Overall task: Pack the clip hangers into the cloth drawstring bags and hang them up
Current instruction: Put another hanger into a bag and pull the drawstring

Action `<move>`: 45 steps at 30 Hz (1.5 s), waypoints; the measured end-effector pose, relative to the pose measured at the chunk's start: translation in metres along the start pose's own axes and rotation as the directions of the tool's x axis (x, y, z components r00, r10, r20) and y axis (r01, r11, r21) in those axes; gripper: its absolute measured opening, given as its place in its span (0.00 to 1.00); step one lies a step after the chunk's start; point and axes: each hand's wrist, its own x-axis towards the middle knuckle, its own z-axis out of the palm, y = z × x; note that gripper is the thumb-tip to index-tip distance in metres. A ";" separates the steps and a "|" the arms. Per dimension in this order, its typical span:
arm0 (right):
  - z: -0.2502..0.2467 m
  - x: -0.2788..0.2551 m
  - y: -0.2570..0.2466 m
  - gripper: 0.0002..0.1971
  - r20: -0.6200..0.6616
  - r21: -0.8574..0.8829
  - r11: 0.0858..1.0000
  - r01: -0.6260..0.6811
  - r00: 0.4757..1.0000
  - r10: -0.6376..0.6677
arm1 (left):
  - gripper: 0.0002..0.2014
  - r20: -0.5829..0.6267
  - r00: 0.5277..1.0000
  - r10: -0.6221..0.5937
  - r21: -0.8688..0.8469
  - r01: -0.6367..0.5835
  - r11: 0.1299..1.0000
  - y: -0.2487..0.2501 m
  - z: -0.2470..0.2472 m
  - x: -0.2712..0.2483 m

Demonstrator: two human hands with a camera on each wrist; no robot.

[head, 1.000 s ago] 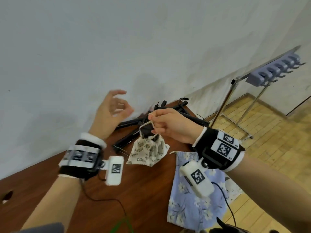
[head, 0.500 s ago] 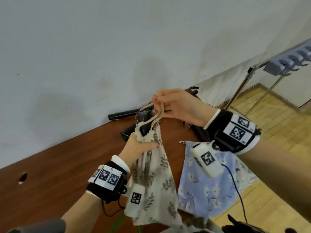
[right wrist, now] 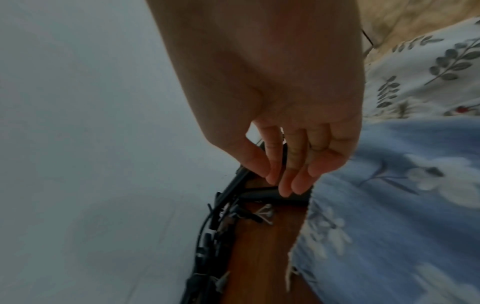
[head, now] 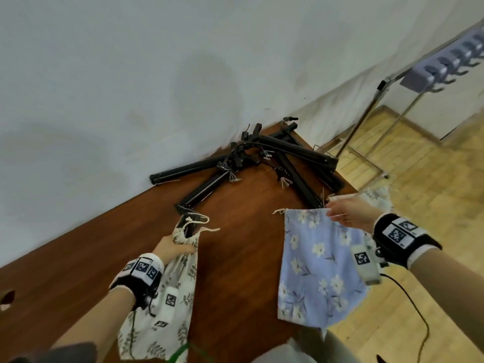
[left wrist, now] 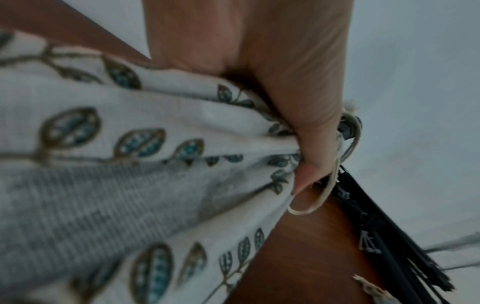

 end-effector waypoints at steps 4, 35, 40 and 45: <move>0.011 0.018 0.017 0.13 -0.079 -0.207 0.974 0.089 0.991 -0.107 | 0.29 0.014 0.997 -0.073 0.022 0.073 0.997 -0.010 0.007 0.028; 0.031 0.031 0.076 0.15 0.079 -0.954 0.156 0.255 0.718 -0.692 | 0.28 -0.095 0.974 0.207 0.830 -0.038 0.556 0.099 0.021 0.143; 0.028 0.029 0.089 0.17 0.013 -0.933 0.282 0.221 0.807 -0.591 | 0.31 -0.096 0.963 0.251 0.822 -0.066 0.565 0.087 0.029 0.146; 0.031 0.035 0.089 0.19 -0.012 -0.932 0.314 0.181 0.850 -0.527 | 0.33 -0.093 0.948 0.303 0.808 -0.106 0.579 0.093 0.026 0.142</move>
